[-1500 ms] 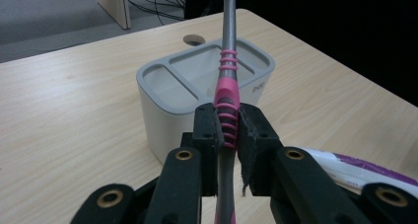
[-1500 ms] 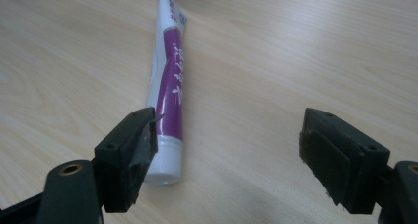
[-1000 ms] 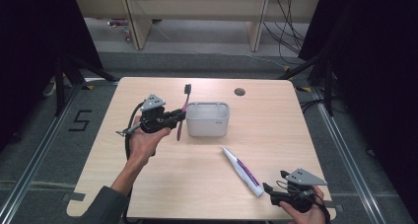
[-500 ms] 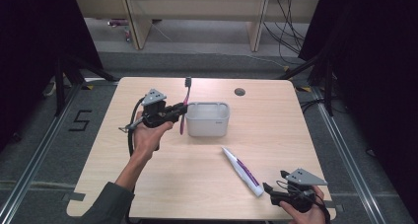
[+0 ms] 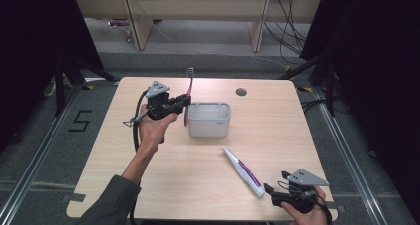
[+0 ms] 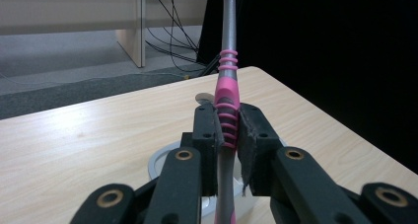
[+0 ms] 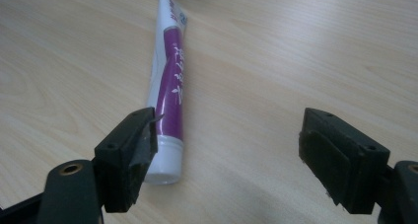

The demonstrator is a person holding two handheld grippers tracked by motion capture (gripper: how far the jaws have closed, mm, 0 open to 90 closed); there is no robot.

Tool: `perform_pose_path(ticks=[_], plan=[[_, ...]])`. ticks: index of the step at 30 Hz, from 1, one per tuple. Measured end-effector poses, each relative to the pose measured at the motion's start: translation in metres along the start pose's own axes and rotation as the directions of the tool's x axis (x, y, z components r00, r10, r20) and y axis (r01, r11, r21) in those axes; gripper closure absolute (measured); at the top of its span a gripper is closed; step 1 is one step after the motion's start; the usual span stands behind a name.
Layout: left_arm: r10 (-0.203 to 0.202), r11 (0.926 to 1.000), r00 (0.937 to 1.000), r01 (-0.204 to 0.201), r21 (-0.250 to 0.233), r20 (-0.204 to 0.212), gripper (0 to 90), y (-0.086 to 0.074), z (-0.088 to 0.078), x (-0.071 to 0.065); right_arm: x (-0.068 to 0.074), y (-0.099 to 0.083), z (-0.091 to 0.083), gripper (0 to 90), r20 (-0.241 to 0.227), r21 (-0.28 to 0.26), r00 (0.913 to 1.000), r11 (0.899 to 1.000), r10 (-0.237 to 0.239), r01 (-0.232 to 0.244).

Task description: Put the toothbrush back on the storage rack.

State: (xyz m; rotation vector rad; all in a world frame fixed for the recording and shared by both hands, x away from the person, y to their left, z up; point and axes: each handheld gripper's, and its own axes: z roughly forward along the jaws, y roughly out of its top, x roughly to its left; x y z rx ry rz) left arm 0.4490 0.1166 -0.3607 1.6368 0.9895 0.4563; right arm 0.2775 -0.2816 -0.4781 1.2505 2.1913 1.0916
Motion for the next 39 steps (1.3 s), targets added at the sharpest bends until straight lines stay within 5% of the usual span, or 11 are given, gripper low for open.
perform_pose_path(ticks=[5, 6, 20, 39], plan=[[-0.009, 0.9998, 0.9999, 0.009, -0.018, -0.004, 78.4, 0.005, 0.007, -0.001, 0.001, 0.0, -0.001, 23.1, 0.002, 0.006, 0.9998, 1.0, 0.019, -0.019], [-0.018, 0.9995, 0.9998, 0.017, -0.028, -0.008, 78.4, 0.007, 0.009, 0.0, -0.001, 0.0, 0.0, 23.1, 0.014, -0.009, 0.9996, 1.0, -0.024, 0.024], [-0.05, 0.9968, 0.9971, 0.047, -0.065, -0.057, 78.4, 0.016, 0.019, 0.012, -0.002, 0.0, 0.0, 23.1, 0.006, -0.005, 0.9997, 1.0, -0.022, 0.022], [-0.079, 0.993, 0.9925, 0.07, -0.095, -0.094, 78.4, 0.011, 0.037, 0.02, -0.002, -0.001, 0.0, 23.2, 0.007, -0.007, 0.9996, 1.0, -0.026, 0.026]])
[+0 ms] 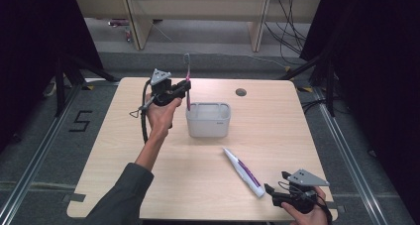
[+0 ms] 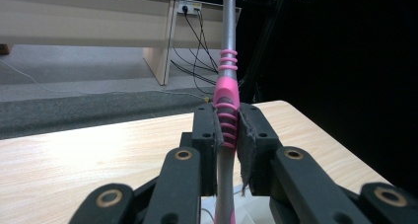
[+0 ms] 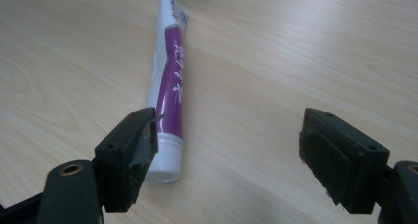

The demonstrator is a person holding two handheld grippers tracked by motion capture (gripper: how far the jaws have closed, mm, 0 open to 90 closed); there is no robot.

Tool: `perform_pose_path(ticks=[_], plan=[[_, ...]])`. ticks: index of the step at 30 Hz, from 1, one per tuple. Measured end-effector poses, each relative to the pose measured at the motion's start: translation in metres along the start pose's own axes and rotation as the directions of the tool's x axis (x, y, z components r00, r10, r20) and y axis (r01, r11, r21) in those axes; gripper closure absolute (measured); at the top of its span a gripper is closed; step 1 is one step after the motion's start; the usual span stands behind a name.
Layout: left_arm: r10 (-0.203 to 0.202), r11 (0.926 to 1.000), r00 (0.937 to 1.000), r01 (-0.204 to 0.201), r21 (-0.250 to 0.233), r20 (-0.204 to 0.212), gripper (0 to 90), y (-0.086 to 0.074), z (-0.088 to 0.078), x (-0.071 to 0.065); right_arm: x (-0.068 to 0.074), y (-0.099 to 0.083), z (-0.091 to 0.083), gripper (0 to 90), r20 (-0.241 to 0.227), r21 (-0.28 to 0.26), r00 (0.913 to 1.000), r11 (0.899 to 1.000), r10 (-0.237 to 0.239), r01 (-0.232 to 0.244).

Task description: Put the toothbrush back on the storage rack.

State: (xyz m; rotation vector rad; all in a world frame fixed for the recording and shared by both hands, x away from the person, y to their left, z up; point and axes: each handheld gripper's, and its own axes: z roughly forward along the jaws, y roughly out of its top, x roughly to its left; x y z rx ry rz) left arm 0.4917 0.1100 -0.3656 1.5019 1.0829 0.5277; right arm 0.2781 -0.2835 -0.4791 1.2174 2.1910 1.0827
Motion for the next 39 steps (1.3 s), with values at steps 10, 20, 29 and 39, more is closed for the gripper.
perform_pose_path(ticks=[10, 20, 29, 39], plan=[[0.016, 0.9999, 0.9998, -0.016, 0.004, -0.008, 78.4, -0.004, 0.008, -0.002, 0.0, 0.0, 0.0, 23.2, 0.0, -0.004, 1.0, 1.0, 0.004, -0.004], [0.014, 0.9998, 0.9999, -0.014, 0.015, -0.006, 78.4, -0.011, 0.016, -0.003, 0.003, 0.0, -0.001, 23.3, -0.009, 0.008, 0.9992, 0.999, 0.038, -0.038], [0.025, 0.9991, 0.9994, -0.024, 0.035, -0.022, 78.4, -0.023, 0.021, 0.001, 0.003, -0.001, -0.001, 23.3, -0.005, 0.001, 0.999, 0.999, 0.045, -0.045], [0.028, 0.9987, 0.9994, -0.028, 0.043, -0.021, 78.4, -0.03, 0.023, -0.001, 0.002, -0.001, -0.001, 23.4, -0.009, -0.001, 0.9997, 1.0, 0.025, -0.025]])
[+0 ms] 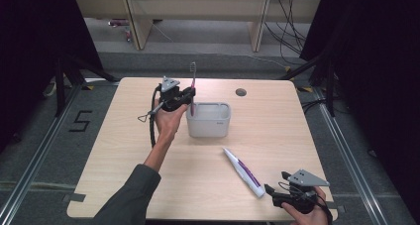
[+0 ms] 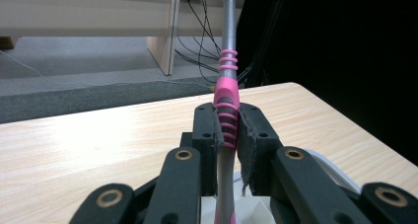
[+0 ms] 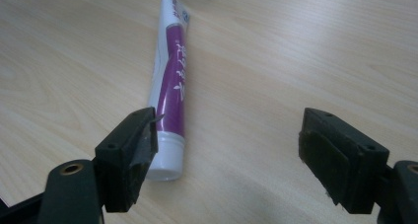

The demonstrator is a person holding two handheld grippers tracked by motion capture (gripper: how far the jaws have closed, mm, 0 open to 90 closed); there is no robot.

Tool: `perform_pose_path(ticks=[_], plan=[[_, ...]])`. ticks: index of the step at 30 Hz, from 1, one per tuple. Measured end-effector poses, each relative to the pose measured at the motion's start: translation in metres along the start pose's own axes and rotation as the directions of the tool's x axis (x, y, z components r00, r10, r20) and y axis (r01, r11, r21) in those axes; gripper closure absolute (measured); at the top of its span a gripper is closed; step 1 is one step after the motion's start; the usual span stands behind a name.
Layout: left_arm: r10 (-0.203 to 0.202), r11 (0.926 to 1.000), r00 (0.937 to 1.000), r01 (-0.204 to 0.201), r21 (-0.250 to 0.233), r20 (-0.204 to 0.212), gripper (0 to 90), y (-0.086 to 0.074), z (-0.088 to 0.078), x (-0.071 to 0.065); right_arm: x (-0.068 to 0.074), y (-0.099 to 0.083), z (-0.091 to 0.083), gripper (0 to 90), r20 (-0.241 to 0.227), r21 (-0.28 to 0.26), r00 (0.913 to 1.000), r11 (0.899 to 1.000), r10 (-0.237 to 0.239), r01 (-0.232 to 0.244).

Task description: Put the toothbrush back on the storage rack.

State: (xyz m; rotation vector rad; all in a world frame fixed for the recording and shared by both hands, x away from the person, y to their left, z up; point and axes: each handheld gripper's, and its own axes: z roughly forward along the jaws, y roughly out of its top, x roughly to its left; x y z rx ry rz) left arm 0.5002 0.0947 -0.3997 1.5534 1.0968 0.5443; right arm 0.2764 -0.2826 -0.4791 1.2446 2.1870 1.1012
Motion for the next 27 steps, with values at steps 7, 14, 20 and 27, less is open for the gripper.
perform_pose_path(ticks=[7, 14, 20, 27], plan=[[-0.007, 0.9999, 0.9999, 0.008, 0.015, -0.011, 78.3, -0.009, 0.003, 0.002, 0.002, 0.0, -0.001, 23.4, -0.003, 0.009, 0.9998, 1.0, 0.02, -0.02], [0.0, 0.9992, 0.9999, 0.0, 0.039, -0.011, 78.3, -0.017, 0.005, 0.002, 0.001, 0.0, 0.0, 23.5, -0.006, 0.009, 1.0, 1.0, 0.001, -0.001], [-0.009, 0.9986, 0.9998, 0.01, 0.052, -0.018, 78.2, -0.025, 0.008, 0.005, -0.001, 0.0, 0.0, 23.6, 0.0, 0.0, 0.9997, 1.0, -0.026, 0.026], [0.002, 0.9974, 0.9996, 0.0, 0.072, -0.028, 78.1, -0.025, 0.008, 0.004, -0.001, 0.0, 0.0, 23.7, -0.002, -0.002, 0.9995, 1.0, -0.031, 0.031]])
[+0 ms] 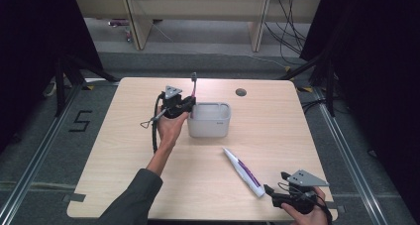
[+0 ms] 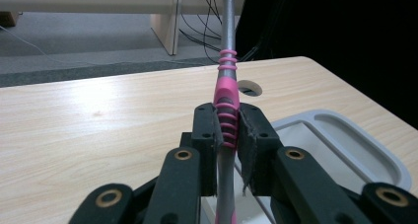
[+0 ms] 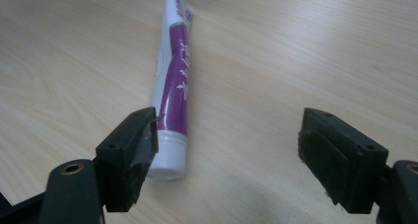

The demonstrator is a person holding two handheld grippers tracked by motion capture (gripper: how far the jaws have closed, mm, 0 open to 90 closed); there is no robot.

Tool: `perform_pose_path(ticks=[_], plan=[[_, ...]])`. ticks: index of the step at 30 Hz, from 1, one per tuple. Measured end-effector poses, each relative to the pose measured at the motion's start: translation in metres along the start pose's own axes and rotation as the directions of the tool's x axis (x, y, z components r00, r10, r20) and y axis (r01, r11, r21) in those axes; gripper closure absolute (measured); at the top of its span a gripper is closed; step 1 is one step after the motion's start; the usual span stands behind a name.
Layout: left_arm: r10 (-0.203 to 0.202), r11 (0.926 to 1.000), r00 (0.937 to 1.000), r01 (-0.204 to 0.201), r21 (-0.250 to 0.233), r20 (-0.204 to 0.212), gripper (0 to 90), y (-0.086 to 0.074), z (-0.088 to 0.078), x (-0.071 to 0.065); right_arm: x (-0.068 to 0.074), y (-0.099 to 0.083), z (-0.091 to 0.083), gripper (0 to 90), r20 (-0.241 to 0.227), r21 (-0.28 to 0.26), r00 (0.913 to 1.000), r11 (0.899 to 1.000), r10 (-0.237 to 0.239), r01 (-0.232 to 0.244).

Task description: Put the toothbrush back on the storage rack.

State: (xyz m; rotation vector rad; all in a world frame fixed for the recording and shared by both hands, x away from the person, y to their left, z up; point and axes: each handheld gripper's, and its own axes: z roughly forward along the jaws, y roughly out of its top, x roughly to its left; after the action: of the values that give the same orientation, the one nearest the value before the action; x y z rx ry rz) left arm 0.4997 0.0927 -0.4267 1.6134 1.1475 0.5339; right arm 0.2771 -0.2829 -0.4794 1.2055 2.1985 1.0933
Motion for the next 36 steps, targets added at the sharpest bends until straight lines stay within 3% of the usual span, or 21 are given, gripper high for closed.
perform_pose_path(ticks=[23, 28, 36], plan=[[0.026, 0.9994, 0.9983, -0.025, 0.024, -0.051, 77.6, -0.0061, 0.0019, 0.0063, 0.0003, 0.0002, -0.0002, 23.8, 0.001, 0.005, 1.0, 1.0, -0.006, 0.006], [0.02, 0.9995, 0.9984, -0.019, 0.024, -0.053, 76.5, -0.0076, 0.002, 0.0079, 0.0003, 0.0001, 0.0, 23.7, 0.001, 0.004, 1.0, 1.0, -0.006, 0.006], [0.043, 0.9987, 0.9976, -0.041, 0.03, -0.055, 76.3, -0.0064, 0.0018, 0.0059, 0.0006, 0.0001, 0.0007, 23.7, -0.006, 0.006, 1.0, 1.0, -0.004, 0.004]])
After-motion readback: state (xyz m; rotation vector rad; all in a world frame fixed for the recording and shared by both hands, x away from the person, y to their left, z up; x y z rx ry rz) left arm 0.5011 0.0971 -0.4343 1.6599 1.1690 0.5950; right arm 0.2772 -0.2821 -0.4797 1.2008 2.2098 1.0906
